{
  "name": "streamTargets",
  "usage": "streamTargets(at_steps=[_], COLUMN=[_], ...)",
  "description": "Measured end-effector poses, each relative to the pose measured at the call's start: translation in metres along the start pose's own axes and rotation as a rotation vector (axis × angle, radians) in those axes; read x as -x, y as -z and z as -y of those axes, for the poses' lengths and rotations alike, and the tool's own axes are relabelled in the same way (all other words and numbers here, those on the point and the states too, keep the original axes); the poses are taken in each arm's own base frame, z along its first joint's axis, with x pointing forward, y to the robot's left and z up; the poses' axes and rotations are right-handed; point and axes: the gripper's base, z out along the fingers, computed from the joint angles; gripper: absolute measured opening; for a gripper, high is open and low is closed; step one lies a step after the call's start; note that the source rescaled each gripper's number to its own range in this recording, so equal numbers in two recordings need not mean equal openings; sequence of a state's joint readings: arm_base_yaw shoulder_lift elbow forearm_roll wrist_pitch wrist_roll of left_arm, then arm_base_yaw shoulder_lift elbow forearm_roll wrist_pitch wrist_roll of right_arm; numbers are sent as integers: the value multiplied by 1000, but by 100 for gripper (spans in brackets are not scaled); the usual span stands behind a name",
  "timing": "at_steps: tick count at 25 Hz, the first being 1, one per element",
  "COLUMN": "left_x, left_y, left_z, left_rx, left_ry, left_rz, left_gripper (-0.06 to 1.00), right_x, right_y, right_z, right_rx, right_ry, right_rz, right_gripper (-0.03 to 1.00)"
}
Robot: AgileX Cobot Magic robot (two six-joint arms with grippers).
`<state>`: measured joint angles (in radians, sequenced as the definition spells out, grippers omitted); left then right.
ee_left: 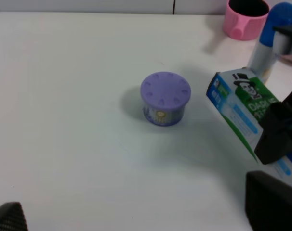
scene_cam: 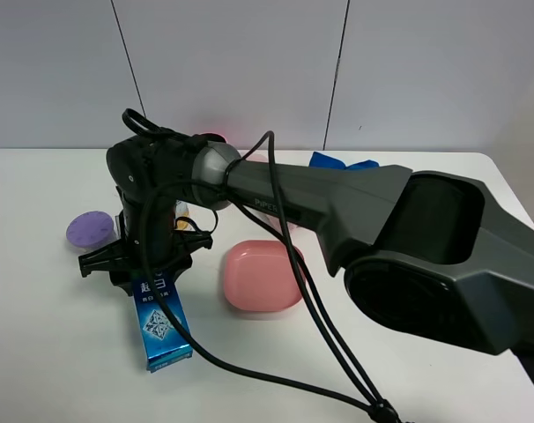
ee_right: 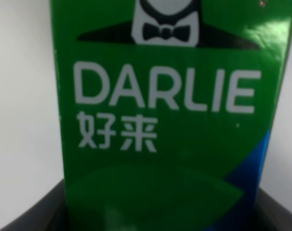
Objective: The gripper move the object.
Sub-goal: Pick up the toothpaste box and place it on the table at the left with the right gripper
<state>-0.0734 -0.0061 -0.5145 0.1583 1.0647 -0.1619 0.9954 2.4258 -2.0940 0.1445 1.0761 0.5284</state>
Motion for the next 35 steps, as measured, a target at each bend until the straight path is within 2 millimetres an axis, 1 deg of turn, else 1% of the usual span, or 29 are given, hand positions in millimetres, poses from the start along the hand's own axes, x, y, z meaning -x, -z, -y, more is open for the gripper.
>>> streamTargets(at_steps=[4, 8, 16, 29, 30, 31, 34, 35], left_x=[0, 0, 0, 0, 0, 0, 0, 0], left_y=[0, 0, 0, 0, 0, 0, 0, 0], left_z=[0, 0, 0, 0, 0, 0, 0, 0], left_rx=[0, 0, 0, 0, 0, 0, 0, 0], left_ry=[0, 0, 0, 0, 0, 0, 0, 0], left_rz=[0, -1, -1, -1, -1, -1, -1, -1], left_gripper=[100, 100, 100, 100, 100, 100, 100, 100], right_x=[3, 5, 2, 1, 1, 1, 1, 2], right_y=[-4, -19, -41, -43, -43, -43, -42, -41], right_z=[8, 17, 19, 19, 19, 19, 18, 18], right_rx=[-8, -26, 5, 12, 13, 13, 18, 20], right_ry=[-22, -42, -54, -1, -1, 3, 5, 10], right_rz=[-13, -42, -92, -95, -96, -95, -95, -92], right_gripper=[1, 1, 1, 1, 3, 8, 31, 37])
